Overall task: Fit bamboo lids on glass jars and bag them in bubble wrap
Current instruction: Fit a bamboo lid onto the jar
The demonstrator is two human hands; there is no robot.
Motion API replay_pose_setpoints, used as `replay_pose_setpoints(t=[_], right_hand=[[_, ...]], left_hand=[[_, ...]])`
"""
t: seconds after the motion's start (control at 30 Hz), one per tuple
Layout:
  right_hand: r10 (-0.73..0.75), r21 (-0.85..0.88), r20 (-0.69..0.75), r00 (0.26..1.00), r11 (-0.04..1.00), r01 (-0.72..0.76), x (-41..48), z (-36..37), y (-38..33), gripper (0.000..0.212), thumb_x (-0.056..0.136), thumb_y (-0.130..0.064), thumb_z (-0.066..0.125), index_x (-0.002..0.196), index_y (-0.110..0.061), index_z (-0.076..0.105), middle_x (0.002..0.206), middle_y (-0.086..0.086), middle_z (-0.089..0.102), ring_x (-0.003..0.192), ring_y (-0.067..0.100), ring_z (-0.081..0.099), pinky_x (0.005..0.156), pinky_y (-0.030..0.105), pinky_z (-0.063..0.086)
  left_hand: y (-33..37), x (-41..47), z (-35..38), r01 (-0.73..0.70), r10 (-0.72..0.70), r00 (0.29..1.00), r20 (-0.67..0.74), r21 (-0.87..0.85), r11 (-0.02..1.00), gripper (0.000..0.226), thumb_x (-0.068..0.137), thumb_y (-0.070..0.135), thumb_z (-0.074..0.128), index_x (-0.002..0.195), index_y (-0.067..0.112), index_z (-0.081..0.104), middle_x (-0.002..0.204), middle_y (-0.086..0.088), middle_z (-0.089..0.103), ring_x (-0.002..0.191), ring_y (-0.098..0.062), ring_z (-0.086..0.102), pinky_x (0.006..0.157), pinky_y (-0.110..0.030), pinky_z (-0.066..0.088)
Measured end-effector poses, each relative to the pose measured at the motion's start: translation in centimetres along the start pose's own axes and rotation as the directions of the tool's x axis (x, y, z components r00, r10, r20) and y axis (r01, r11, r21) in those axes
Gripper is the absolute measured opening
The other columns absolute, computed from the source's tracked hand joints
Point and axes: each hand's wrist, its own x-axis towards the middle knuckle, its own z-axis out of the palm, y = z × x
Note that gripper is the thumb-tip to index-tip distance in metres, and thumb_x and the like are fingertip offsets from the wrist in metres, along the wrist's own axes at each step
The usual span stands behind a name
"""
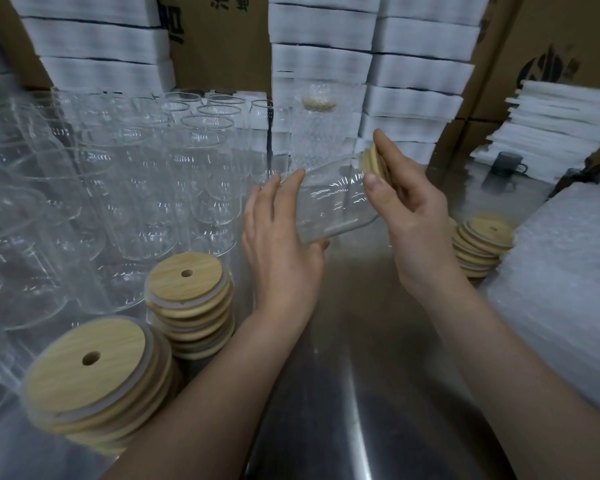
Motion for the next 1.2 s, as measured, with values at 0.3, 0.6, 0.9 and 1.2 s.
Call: replay_pose_setpoints(t=[0.3, 0.6, 0.9, 1.2], right_hand=[[0.008, -0.113, 0.013, 1.0, 0.994, -0.006, -0.4, 0.6, 0.3, 0.052, 0.098, -0.033, 0.044, 0.148, -0.025, 0.036, 0.138, -0.007, 0.042, 0.124, -0.016, 0.038, 0.109, 0.009, 0.029], [-0.008, -0.173, 0.018, 1.0, 0.985, 0.011, -0.5, 1.0, 0.4, 0.049, 0.099, -0.031, 0.039, 0.148, -0.025, 0.036, 0.137, -0.005, 0.041, 0.121, -0.02, 0.037, 0.104, 0.003, 0.025], [0.063, -0.292, 0.093, 0.994, 0.956, -0.033, -0.5, 0.8, -0.8, 0.049, 0.105, -0.035, 0.032, 0.153, -0.027, 0.027, 0.154, -0.007, 0.027, 0.124, -0.029, 0.018, 0.101, -0.006, 0.014], [0.068, -0.847, -0.352, 0.933, 0.4, -0.349, -0.1, -8.8, -5.7, 0.062, 0.065, -0.057, 0.042, 0.12, -0.033, 0.062, 0.125, 0.015, 0.056, 0.114, 0.042, 0.052, 0.094, 0.06, 0.046]], left_hand=[[0.1, -0.3, -0.1, -0.022, 0.022, 0.999, -0.028, 0.021, 1.0, 0.09, 0.066, 0.008, 0.086, 0.144, 0.023, 0.044, 0.148, -0.005, 0.042, 0.141, -0.025, 0.03, 0.115, -0.039, 0.024], [0.3, -0.3, -0.4, -0.036, 0.037, 0.998, -0.044, 0.025, 0.999, 0.09, 0.065, 0.01, 0.088, 0.143, 0.022, 0.045, 0.145, -0.005, 0.046, 0.138, -0.025, 0.034, 0.114, -0.045, 0.029], [-0.2, -0.4, 0.1, -0.024, 0.025, 0.999, -0.022, 0.01, 1.0, 0.09, 0.065, 0.02, 0.089, 0.142, 0.024, 0.044, 0.14, 0.002, 0.05, 0.134, -0.019, 0.039, 0.113, -0.033, 0.028], [-0.2, -0.2, 0.9, 0.199, -0.195, 0.98, 0.039, -0.228, 0.953, 0.092, 0.066, 0.034, 0.089, 0.143, 0.024, 0.038, 0.141, 0.002, 0.049, 0.131, -0.014, 0.046, 0.11, -0.034, 0.038]])
